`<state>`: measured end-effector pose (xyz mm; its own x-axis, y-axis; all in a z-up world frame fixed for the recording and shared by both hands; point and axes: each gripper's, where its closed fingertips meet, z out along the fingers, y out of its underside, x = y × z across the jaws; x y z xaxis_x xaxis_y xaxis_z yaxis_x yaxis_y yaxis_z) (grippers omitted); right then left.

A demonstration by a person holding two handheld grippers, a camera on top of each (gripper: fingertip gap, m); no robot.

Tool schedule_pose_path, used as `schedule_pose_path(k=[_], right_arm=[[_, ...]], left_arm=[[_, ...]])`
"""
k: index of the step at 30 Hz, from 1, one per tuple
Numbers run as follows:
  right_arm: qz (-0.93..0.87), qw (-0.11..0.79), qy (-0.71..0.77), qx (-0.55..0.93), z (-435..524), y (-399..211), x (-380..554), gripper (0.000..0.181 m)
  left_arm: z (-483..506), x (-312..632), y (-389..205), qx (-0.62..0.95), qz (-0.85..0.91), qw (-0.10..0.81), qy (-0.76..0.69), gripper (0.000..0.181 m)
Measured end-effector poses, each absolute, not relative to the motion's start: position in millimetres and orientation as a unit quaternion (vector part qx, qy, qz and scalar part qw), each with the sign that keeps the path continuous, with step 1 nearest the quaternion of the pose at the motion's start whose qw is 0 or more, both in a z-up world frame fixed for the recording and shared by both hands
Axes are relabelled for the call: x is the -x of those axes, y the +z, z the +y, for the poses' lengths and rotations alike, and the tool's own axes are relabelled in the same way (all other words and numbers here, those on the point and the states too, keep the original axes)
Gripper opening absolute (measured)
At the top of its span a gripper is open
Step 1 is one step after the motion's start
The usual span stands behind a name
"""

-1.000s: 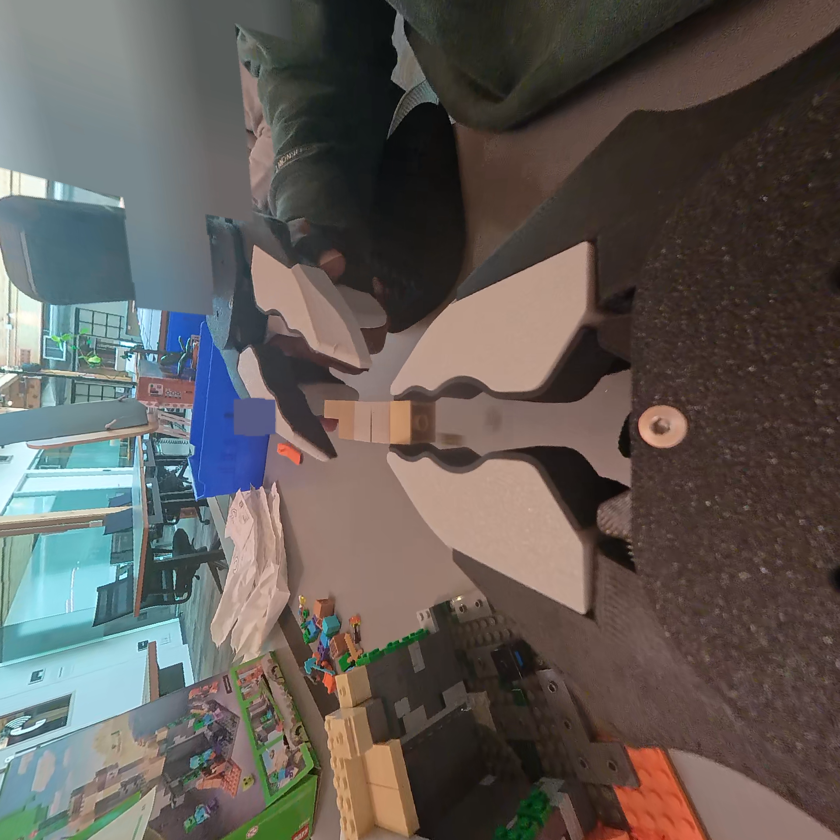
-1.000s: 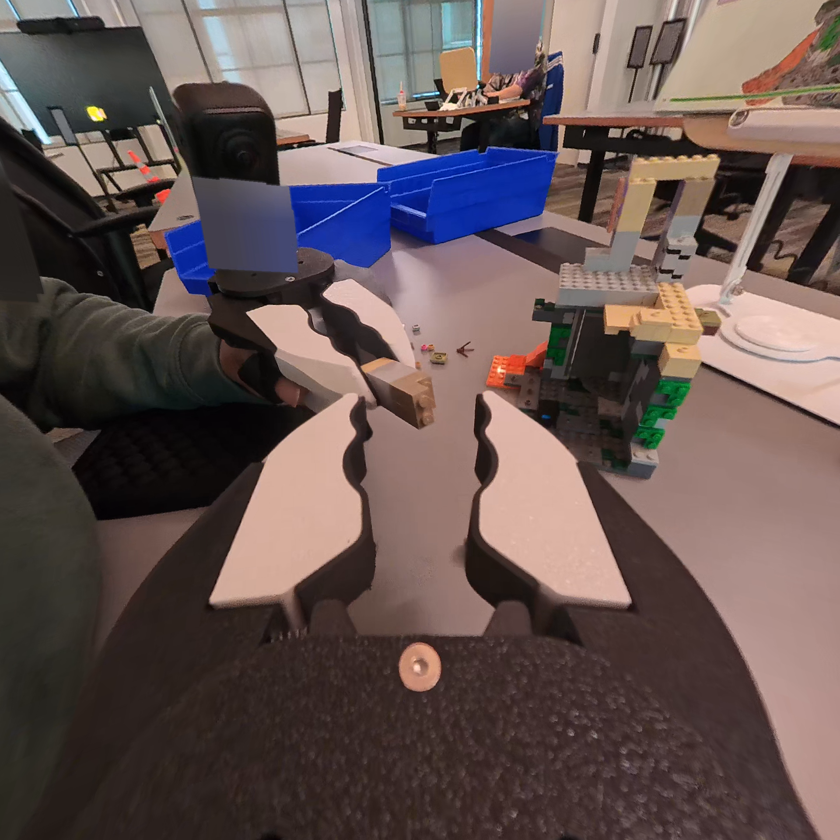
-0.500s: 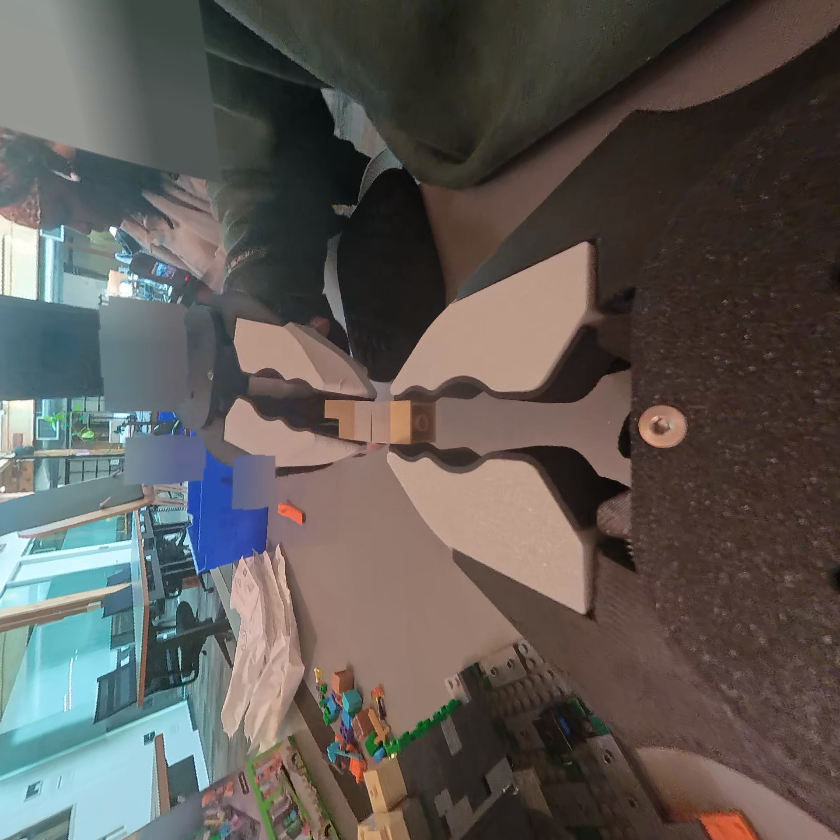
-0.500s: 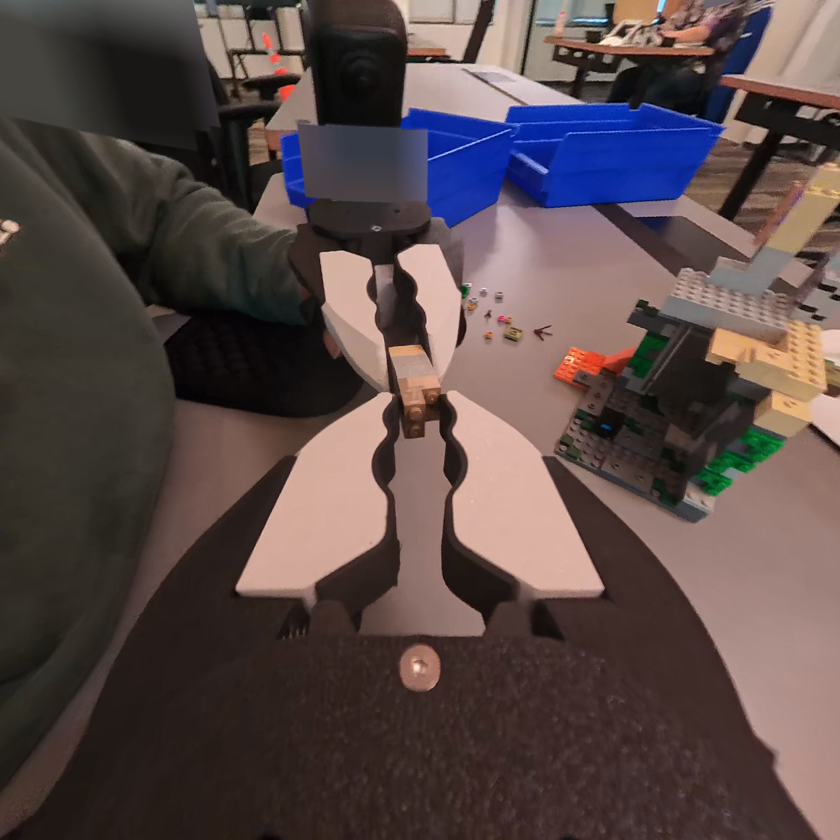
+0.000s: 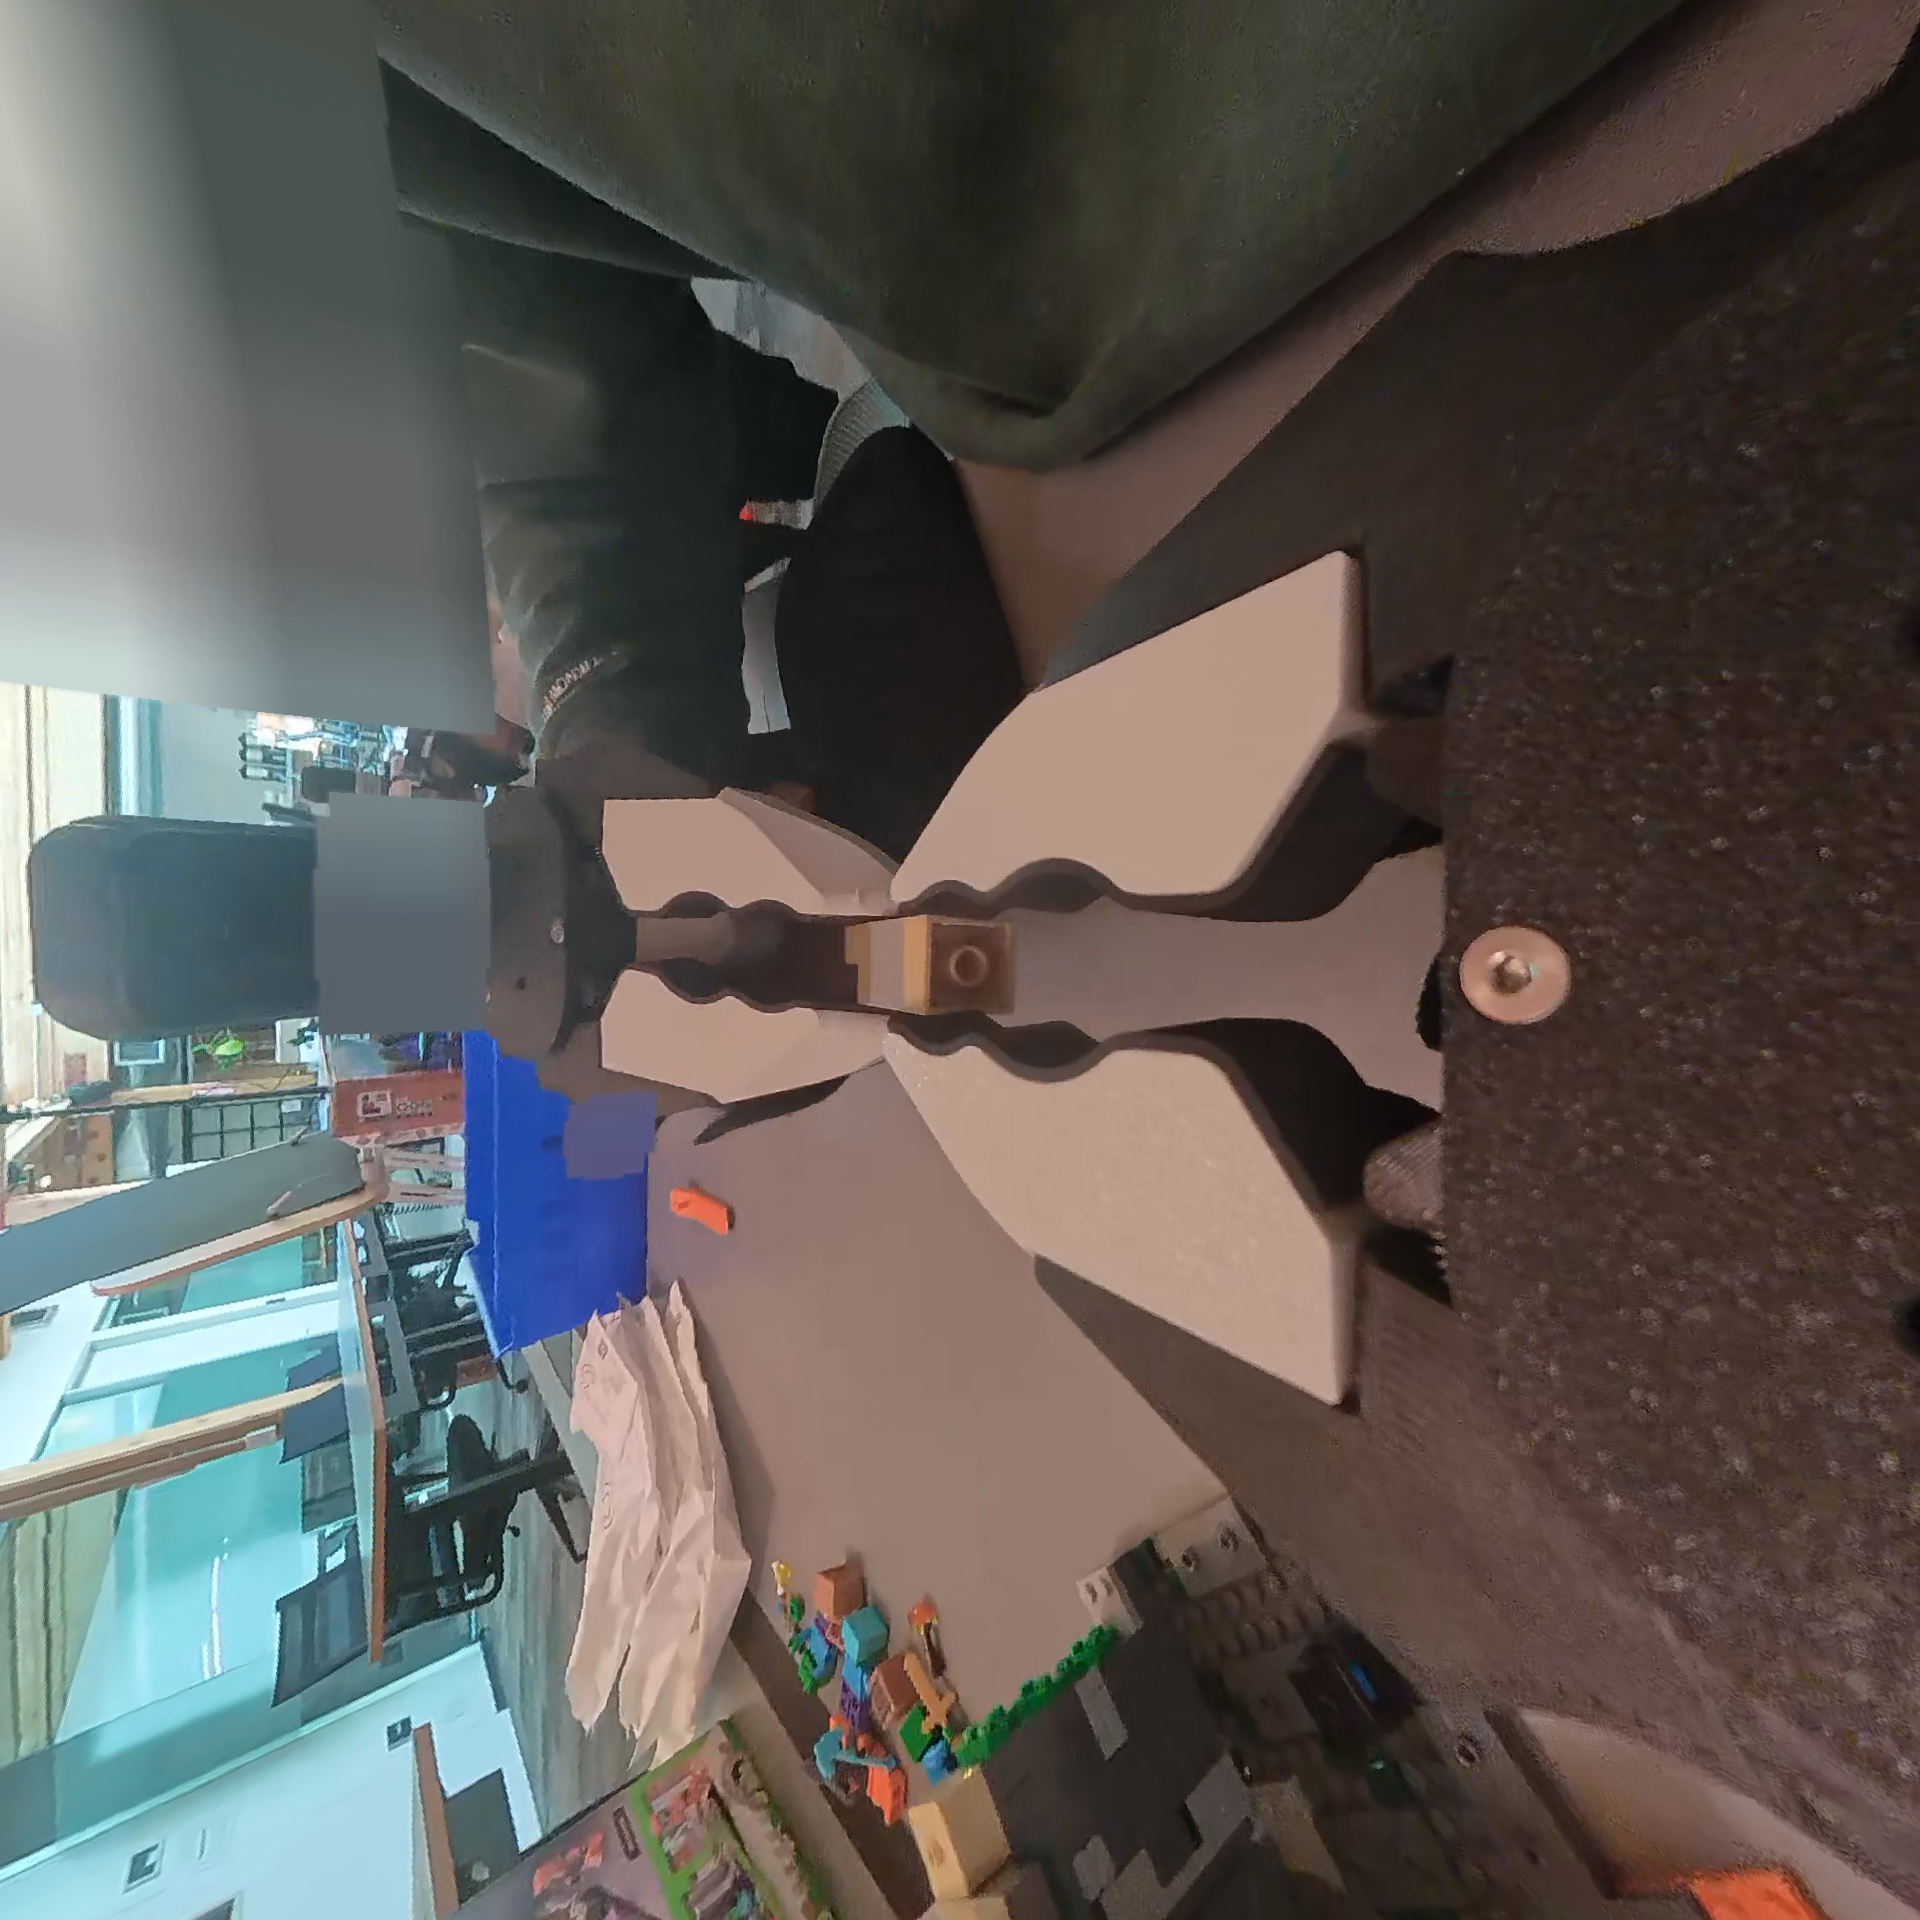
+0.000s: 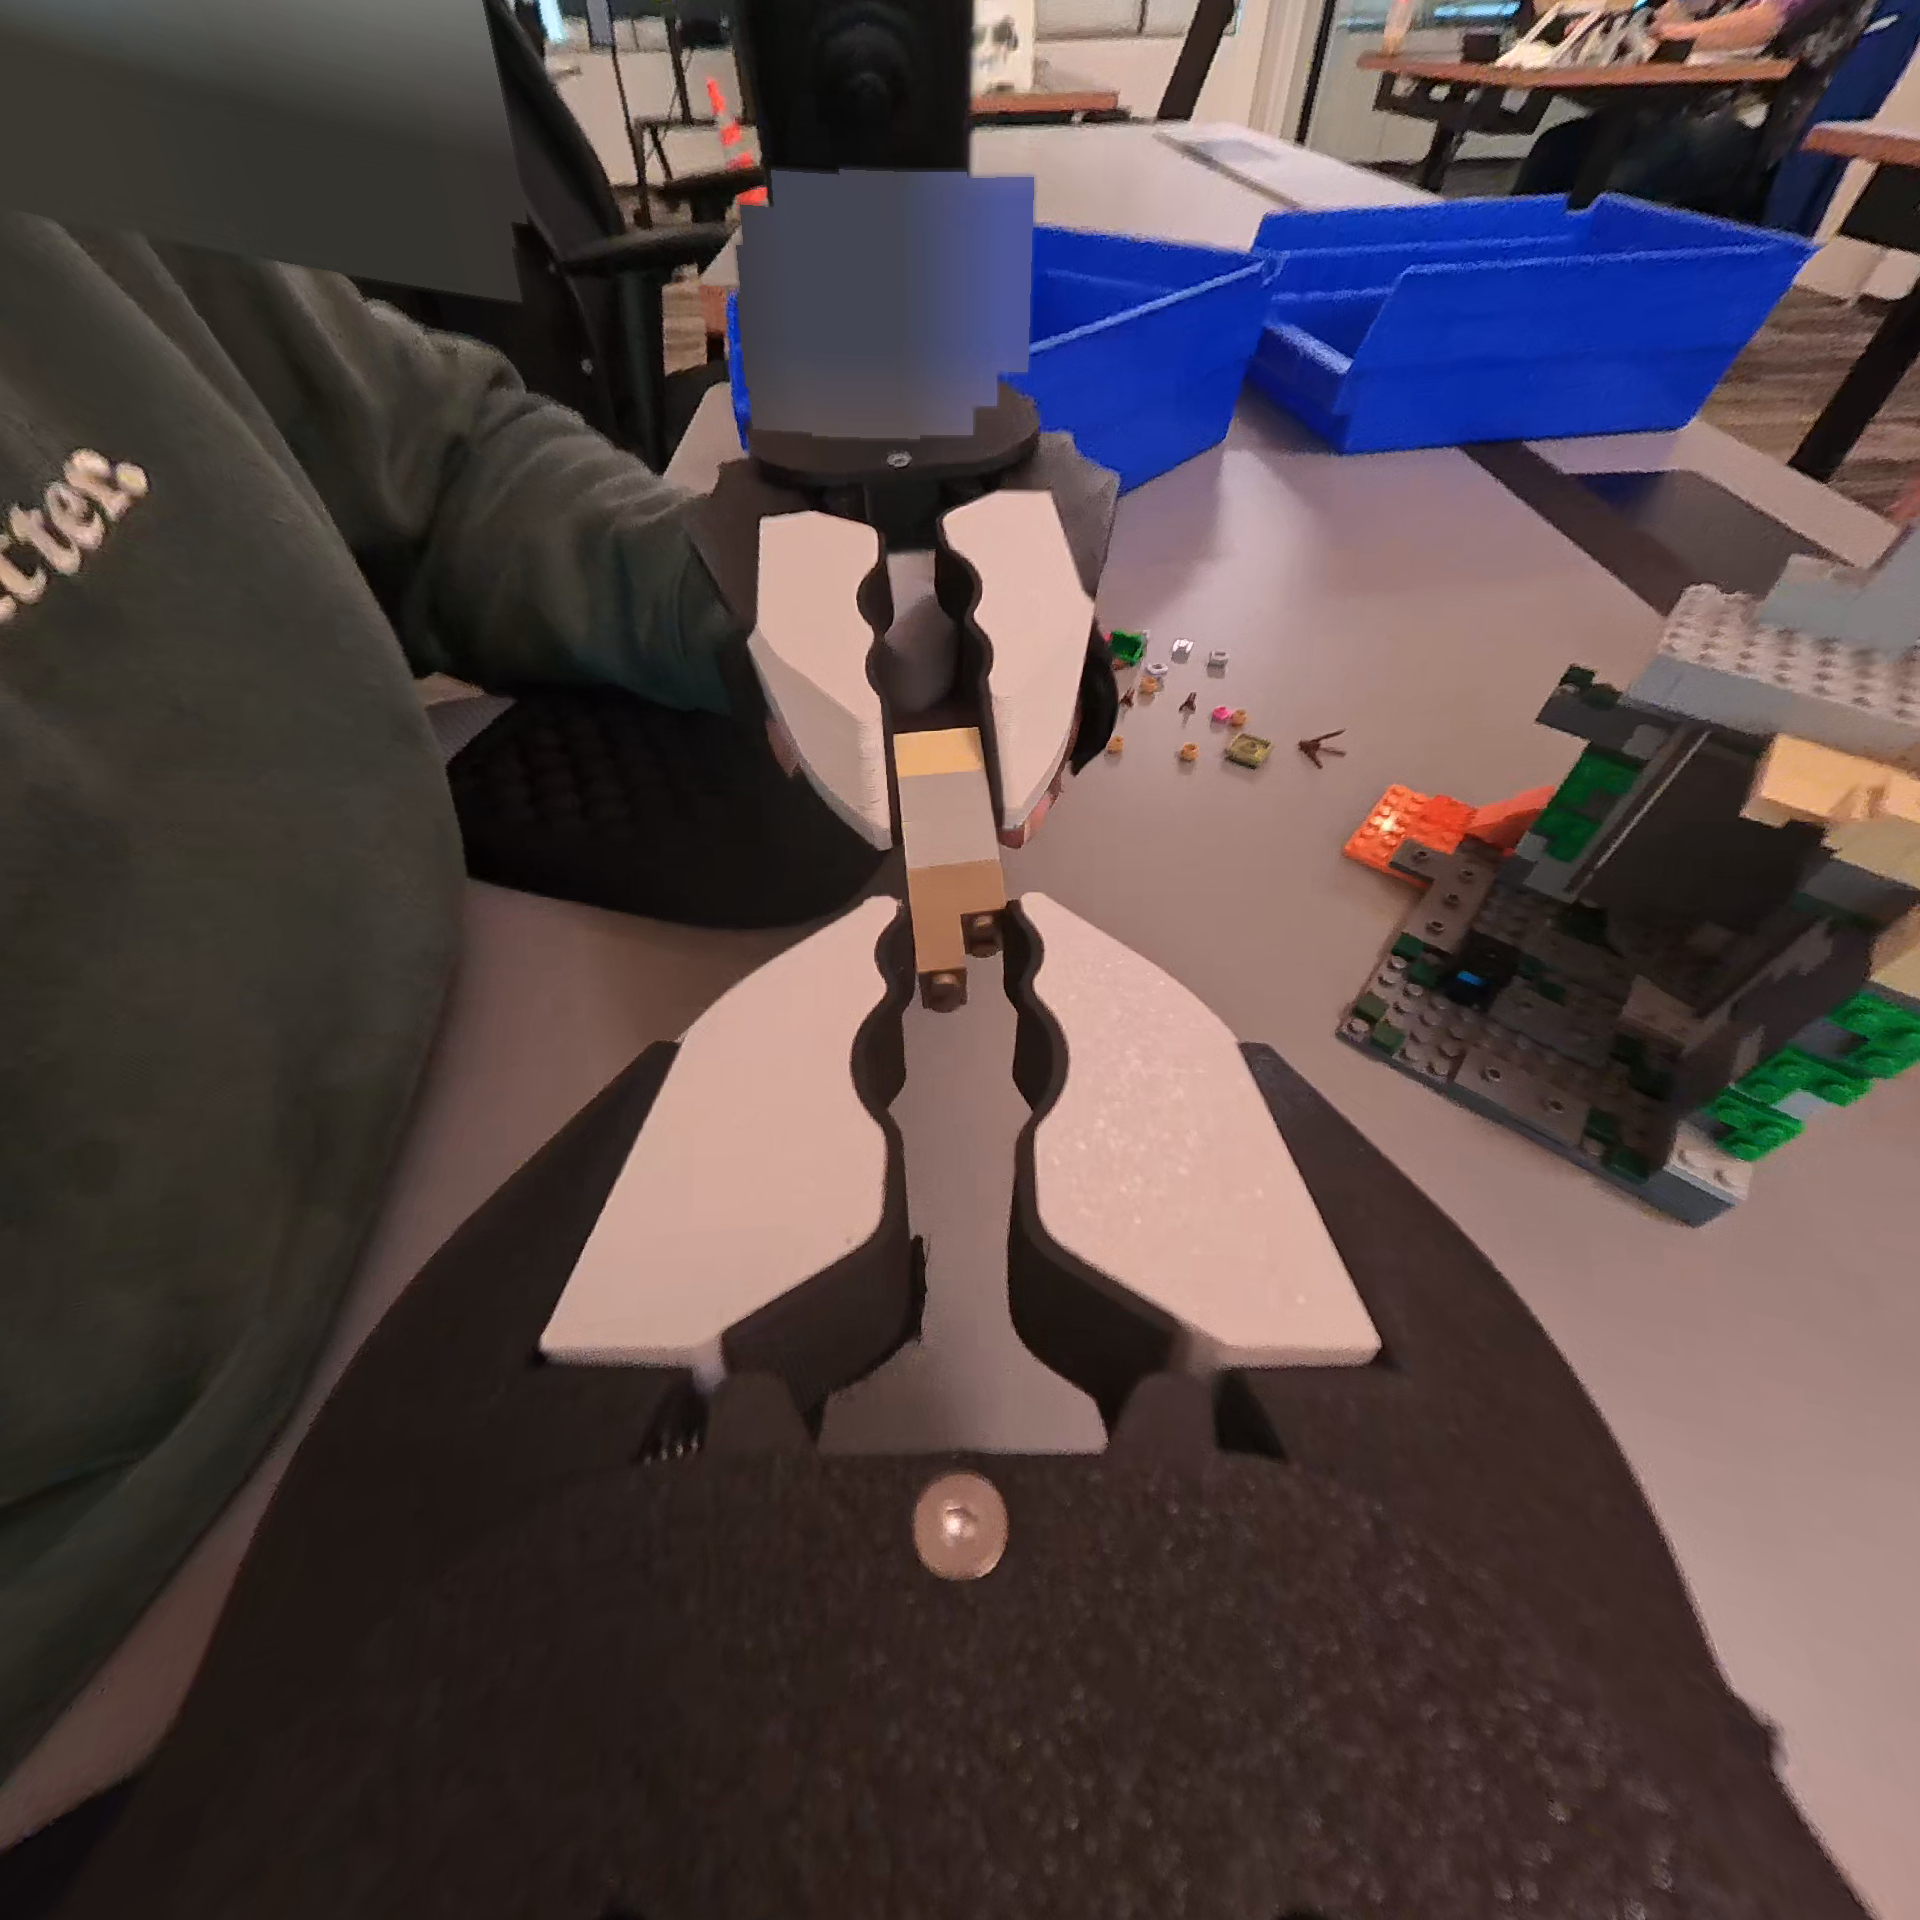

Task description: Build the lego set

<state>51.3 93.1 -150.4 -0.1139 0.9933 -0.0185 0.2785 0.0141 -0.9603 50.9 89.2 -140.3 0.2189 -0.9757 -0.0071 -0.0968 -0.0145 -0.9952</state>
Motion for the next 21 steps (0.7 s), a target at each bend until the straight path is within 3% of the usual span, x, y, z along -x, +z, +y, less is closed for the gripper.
schedule_pose_path(k=[3, 6, 9, 15, 18, 21], right_arm=[[-0.551, 0.38, 0.49, 0.558, 96, -144, -52, 0.019], [-0.452, 0.282, 0.591, 0.606, 95, -144, -57, 0.037], [-0.332, 0.205, 0.684, 0.617, 97, -136, -59, 0.034], [-0.295, 0.119, 0.723, 0.613, 88, -137, -55, 0.018], [-0.348, 0.154, 0.697, 0.608, 90, -139, -59, 0.017], [-0.501, 0.296, 0.578, 0.573, 97, -138, -69, 0.017]], left_arm=[[91, -49, -134, 0.567, 0.466, 0.552, -0.396, 0.017], [91, -47, -131, 0.544, 0.49, 0.596, -0.33, 0.017], [87, -50, -130, 0.522, 0.514, 0.617, -0.288, 0.017], [85, -53, -134, 0.516, 0.523, 0.622, -0.271, 0.017], [88, -55, -138, 0.534, 0.51, 0.605, -0.299, 0.022], [92, -53, -140, 0.575, 0.46, 0.547, -0.398, 0.039]])
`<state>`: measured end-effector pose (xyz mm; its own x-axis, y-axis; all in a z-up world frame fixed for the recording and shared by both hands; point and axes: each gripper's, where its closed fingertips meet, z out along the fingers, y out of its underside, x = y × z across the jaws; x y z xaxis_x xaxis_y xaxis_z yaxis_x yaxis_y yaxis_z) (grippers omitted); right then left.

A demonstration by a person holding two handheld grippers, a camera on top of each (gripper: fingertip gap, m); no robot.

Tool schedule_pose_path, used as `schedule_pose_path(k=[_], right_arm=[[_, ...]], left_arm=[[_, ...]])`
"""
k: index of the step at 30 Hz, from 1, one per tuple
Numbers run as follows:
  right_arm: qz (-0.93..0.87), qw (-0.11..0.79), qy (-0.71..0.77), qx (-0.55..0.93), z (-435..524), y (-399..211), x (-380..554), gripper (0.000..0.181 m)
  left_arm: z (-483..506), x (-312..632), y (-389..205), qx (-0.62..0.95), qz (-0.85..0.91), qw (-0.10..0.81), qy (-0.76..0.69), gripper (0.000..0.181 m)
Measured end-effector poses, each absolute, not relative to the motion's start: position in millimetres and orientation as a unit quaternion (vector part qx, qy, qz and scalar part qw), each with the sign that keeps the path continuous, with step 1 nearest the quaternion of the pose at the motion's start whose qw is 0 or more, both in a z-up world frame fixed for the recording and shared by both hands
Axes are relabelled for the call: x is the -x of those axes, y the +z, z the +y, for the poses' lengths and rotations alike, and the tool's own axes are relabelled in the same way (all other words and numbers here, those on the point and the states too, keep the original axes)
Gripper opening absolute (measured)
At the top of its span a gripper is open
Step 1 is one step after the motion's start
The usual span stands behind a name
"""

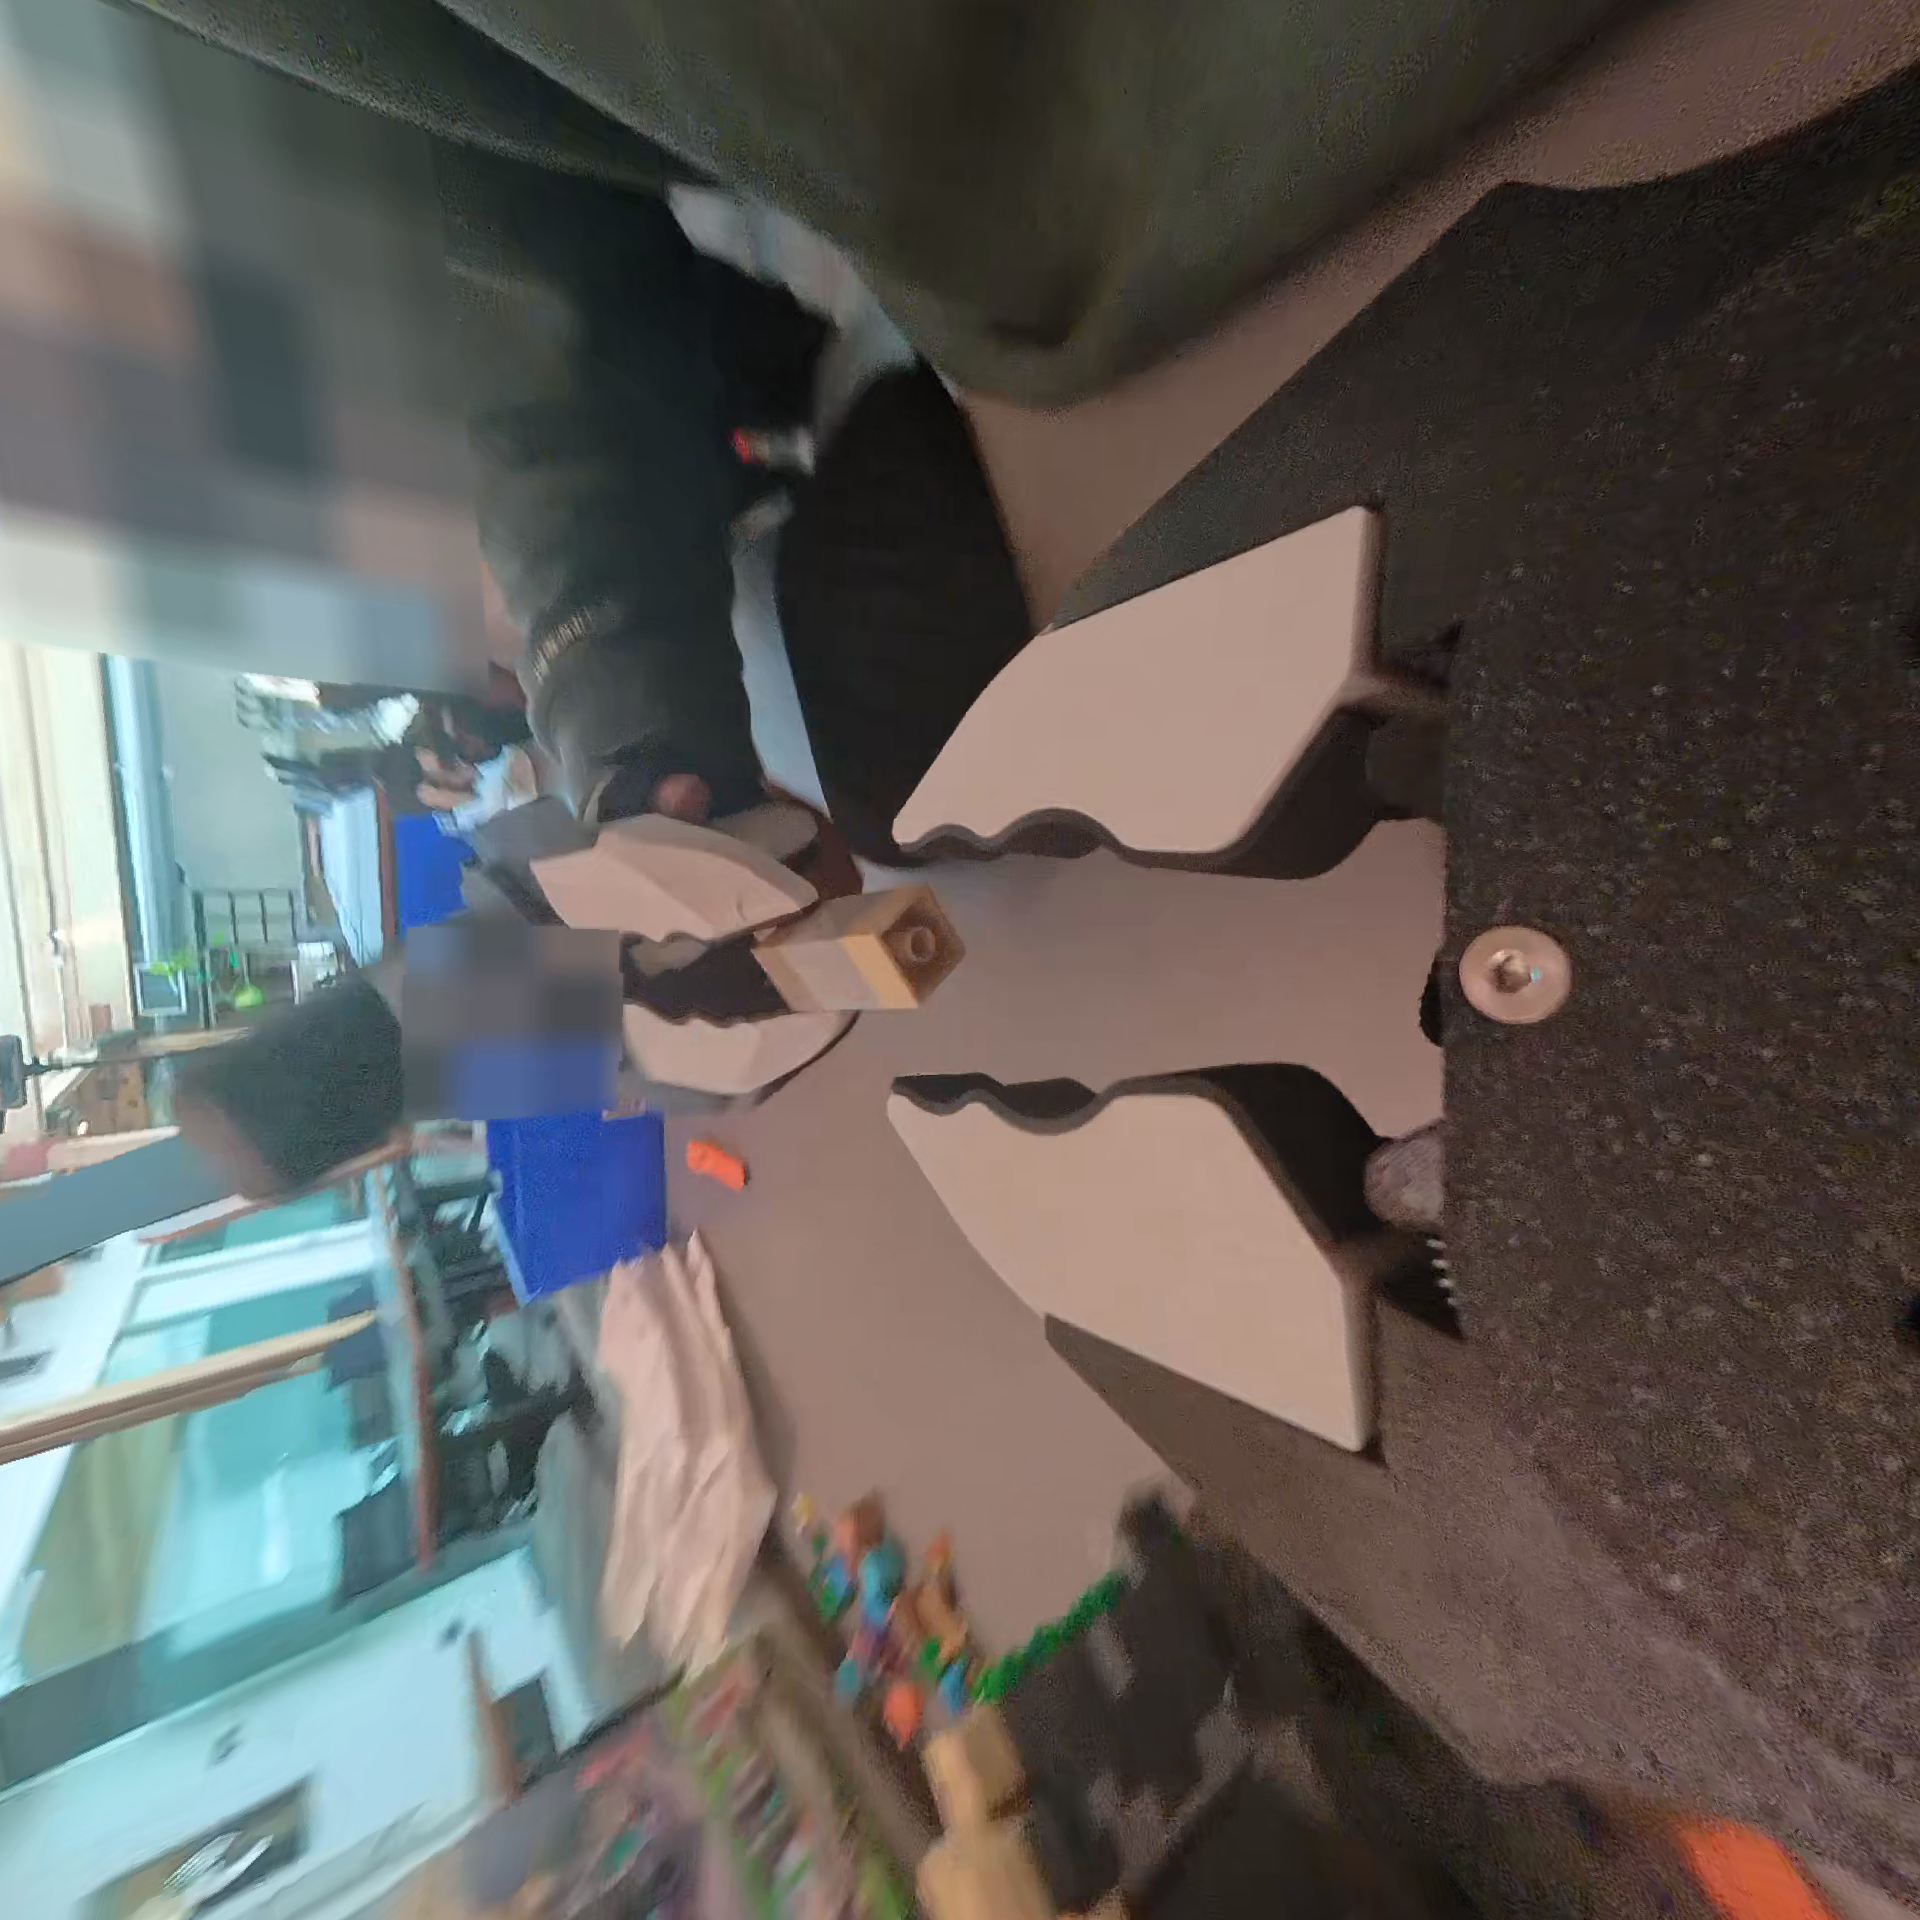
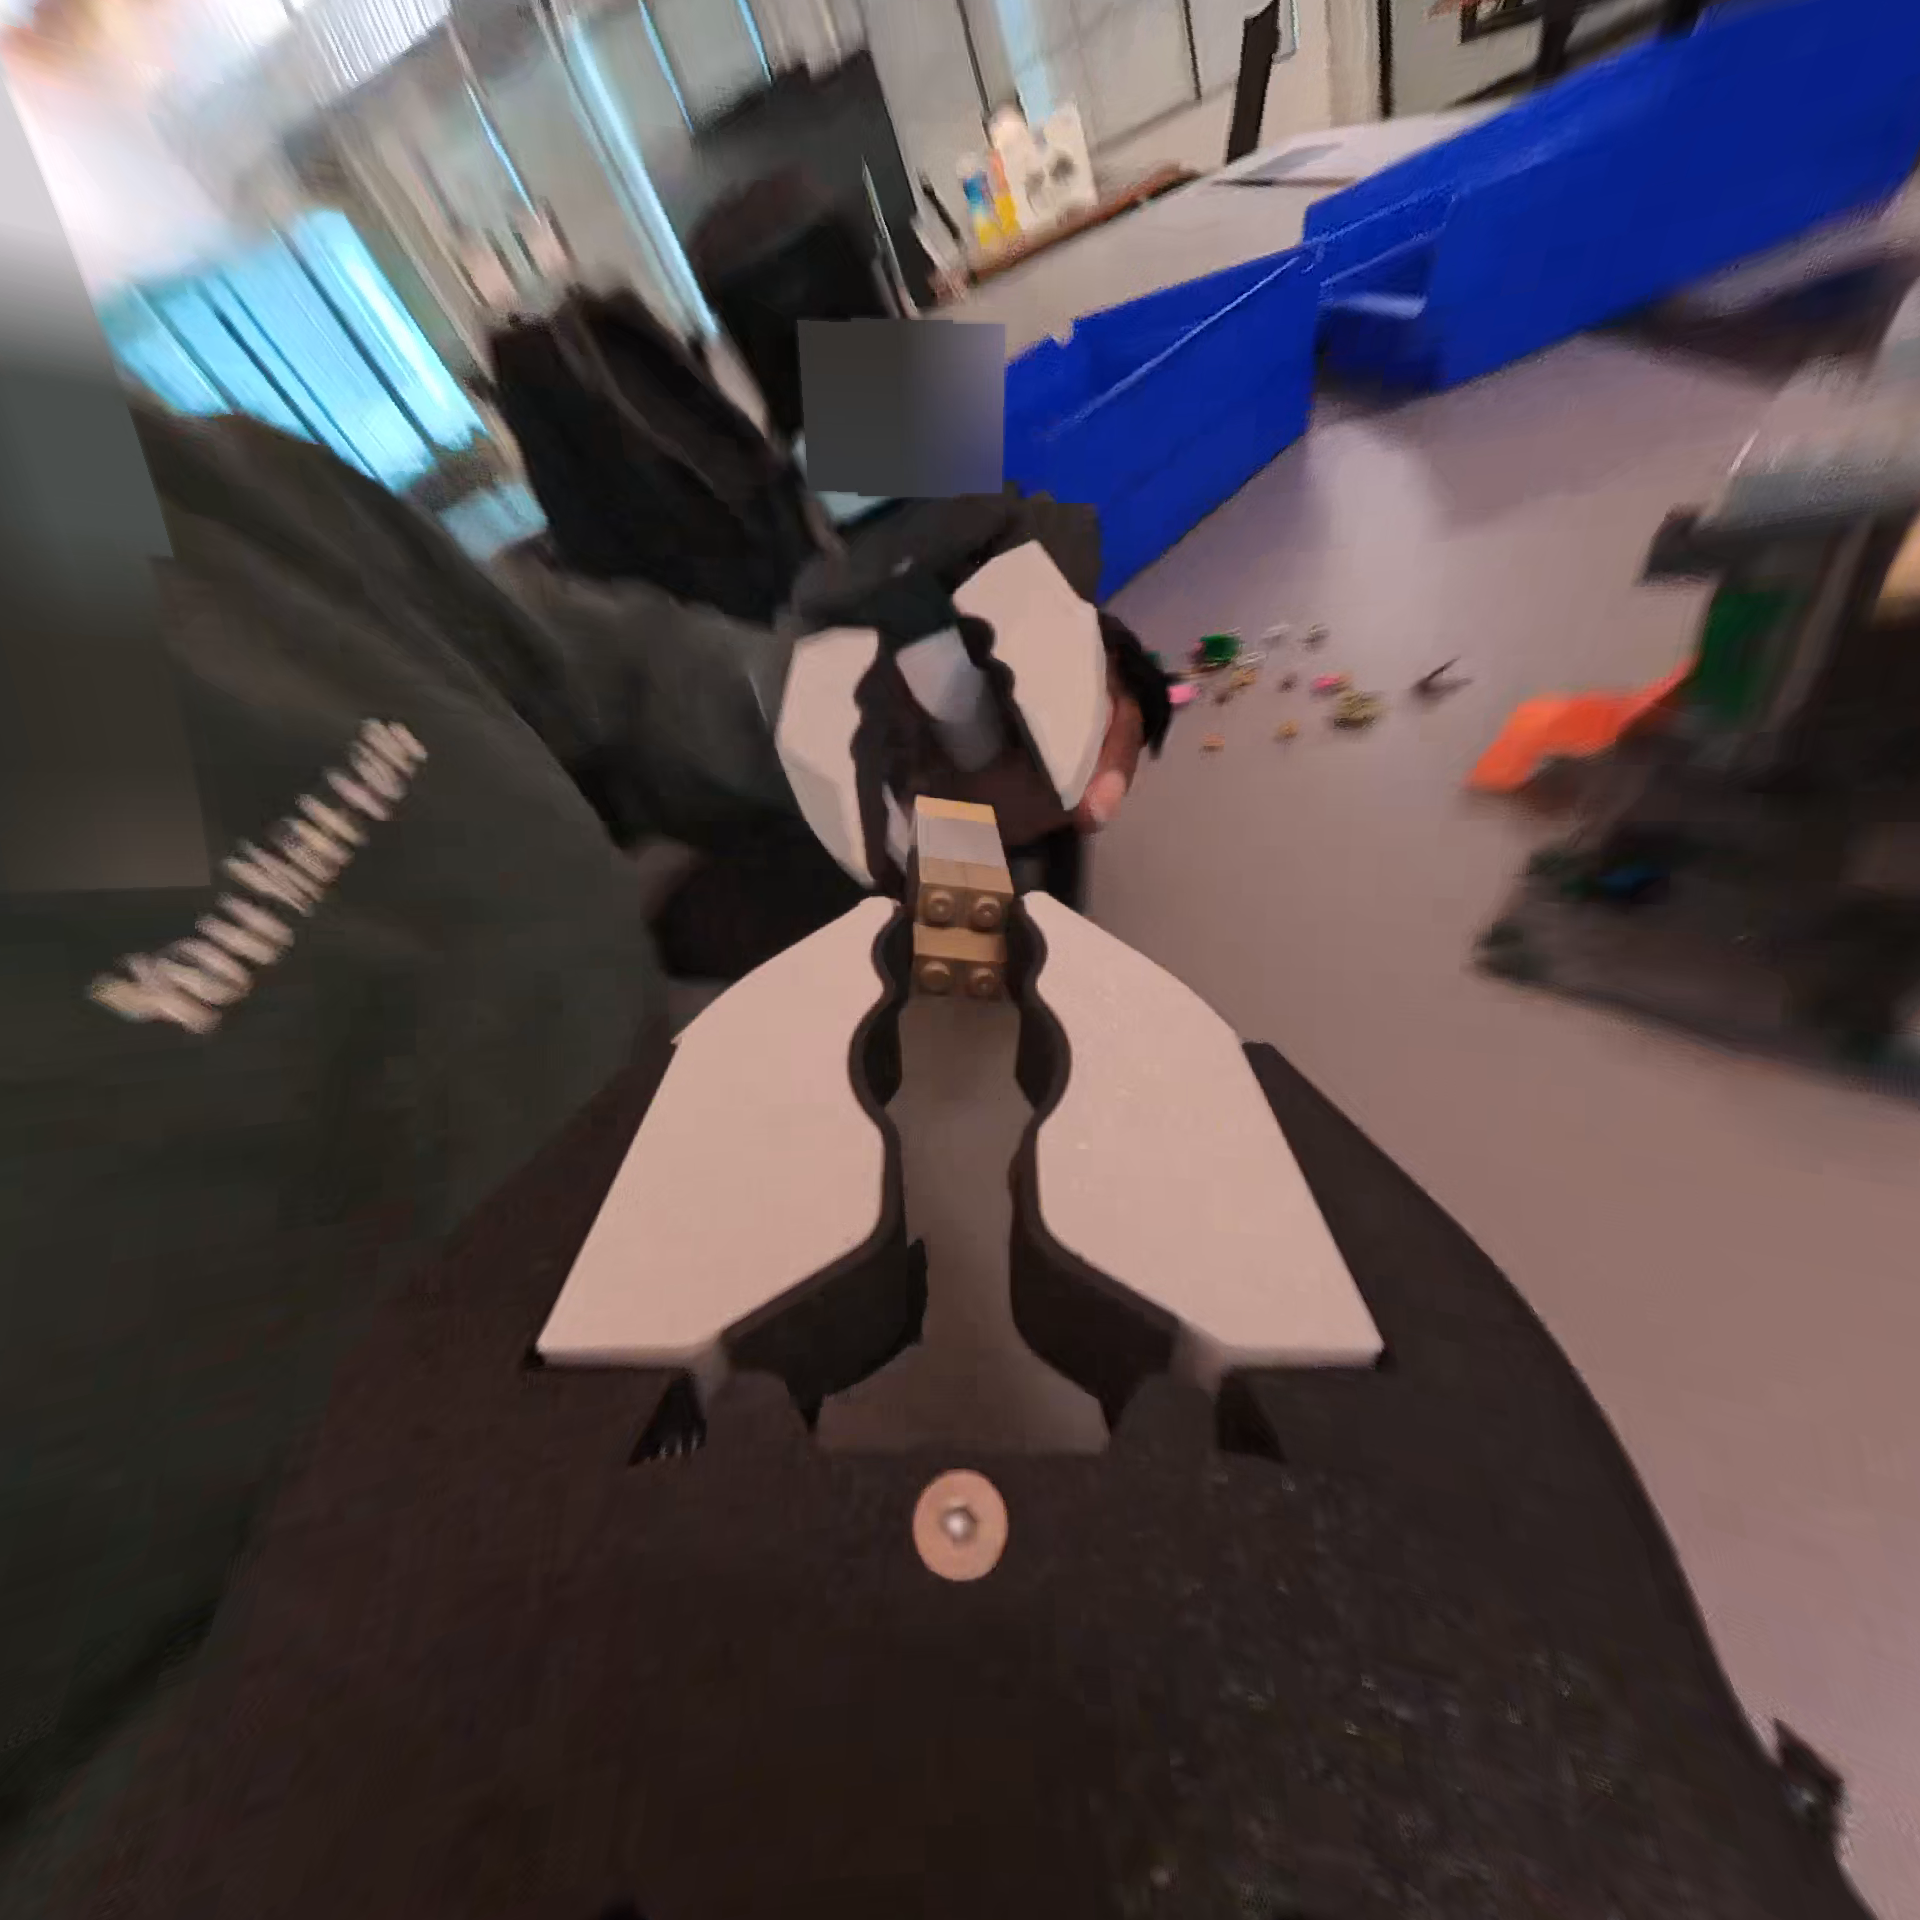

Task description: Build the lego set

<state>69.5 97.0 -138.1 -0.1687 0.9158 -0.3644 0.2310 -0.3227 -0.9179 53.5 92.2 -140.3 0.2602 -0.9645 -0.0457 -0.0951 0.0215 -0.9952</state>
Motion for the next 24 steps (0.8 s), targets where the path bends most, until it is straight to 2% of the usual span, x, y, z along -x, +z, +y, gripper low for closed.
schedule_pose_path(k=[3, 6, 8, 16, 24], right_arm=[[-0.636, 0.405, 0.421, 0.504, 98, -134, -69, 0.017], [-0.708, 0.44, 0.323, 0.449, 95, -137, -62, 0.018], [-0.713, 0.438, 0.326, 0.44, 91, -136, -57, 0.018], [-0.685, 0.44, 0.341, 0.47, 94, -136, -54, 0.018], [-0.629, 0.395, 0.402, 0.536, 94, -145, -62, 0.027]], left_arm=[[90, -54, -144, 0.6, 0.42, 0.47, -0.493, 0.037], [88, -56, -146, 0.598, 0.433, 0.474, -0.48, 0.03], [87, -56, -147, 0.594, 0.447, 0.49, -0.456, 0.02], [90, -51, -146, 0.588, 0.458, 0.512, -0.428, 0.018], [92, -51, -150, 0.585, 0.477, 0.526, -0.392, 0.018]])
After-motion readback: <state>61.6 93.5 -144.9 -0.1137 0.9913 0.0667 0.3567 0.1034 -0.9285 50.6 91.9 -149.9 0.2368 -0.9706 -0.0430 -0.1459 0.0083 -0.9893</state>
